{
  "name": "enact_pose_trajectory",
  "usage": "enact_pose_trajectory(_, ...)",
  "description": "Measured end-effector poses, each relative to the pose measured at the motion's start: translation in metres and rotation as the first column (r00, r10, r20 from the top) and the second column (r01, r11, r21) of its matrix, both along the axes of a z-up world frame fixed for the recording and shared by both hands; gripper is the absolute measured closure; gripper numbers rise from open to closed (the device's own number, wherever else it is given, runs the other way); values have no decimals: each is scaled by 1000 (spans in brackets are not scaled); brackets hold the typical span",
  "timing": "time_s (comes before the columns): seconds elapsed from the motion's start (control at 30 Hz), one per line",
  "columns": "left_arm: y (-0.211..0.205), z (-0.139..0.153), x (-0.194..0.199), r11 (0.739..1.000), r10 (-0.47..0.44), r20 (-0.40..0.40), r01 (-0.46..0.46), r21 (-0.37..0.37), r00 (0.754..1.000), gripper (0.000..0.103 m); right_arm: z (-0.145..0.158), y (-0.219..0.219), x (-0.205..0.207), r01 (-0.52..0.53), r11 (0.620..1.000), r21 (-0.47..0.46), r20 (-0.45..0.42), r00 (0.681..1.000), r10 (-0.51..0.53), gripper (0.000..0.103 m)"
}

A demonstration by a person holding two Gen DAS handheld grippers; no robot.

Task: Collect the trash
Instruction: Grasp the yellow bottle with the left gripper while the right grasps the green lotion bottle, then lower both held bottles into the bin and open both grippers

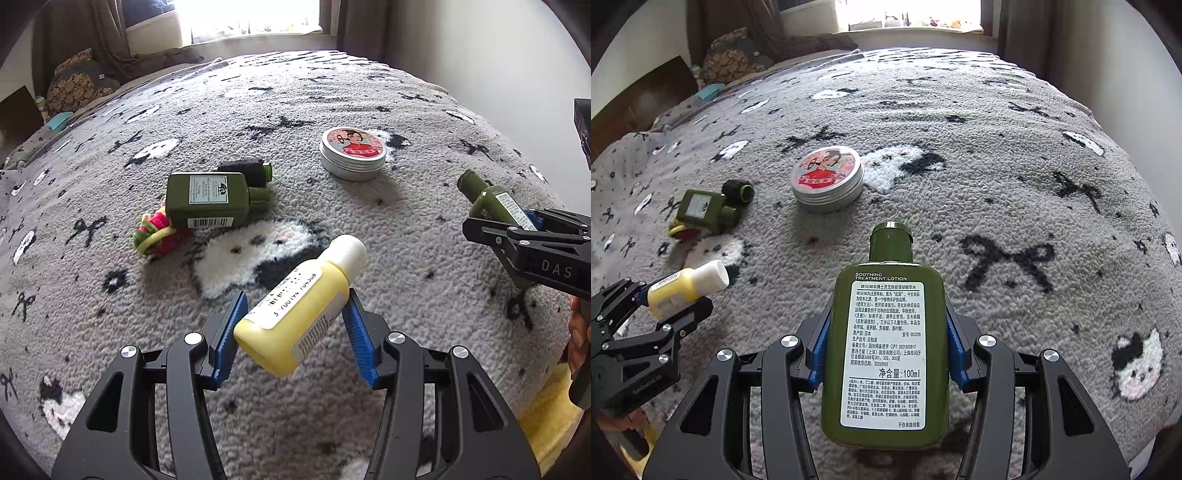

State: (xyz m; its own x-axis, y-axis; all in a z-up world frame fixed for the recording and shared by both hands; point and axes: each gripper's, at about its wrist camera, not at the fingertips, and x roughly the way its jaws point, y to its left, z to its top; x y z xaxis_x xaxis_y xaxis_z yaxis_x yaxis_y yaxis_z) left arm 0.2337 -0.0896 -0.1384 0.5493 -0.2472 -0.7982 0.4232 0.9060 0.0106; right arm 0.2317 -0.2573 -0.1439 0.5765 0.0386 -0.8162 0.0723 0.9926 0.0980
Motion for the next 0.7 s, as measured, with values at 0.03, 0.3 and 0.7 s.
enact_pose_trajectory(0.03, 2, 3, -7, 1000, 1, 4, -1, 1, 1000, 53, 3, 1, -6, -5, 1000, -2, 8, 1000, 5, 52)
enact_pose_trajectory(0.3, 17, 27, -66, 999, 28, 60, -27, -17, 998, 53, 30, 12, -67, -42, 999, -28, 89, 995, 45, 52)
enact_pose_trajectory(0.7, 40, 54, -161, 998, 28, 147, -18, -65, 989, 53, 52, 26, -165, -119, 991, -54, 182, 975, 127, 52)
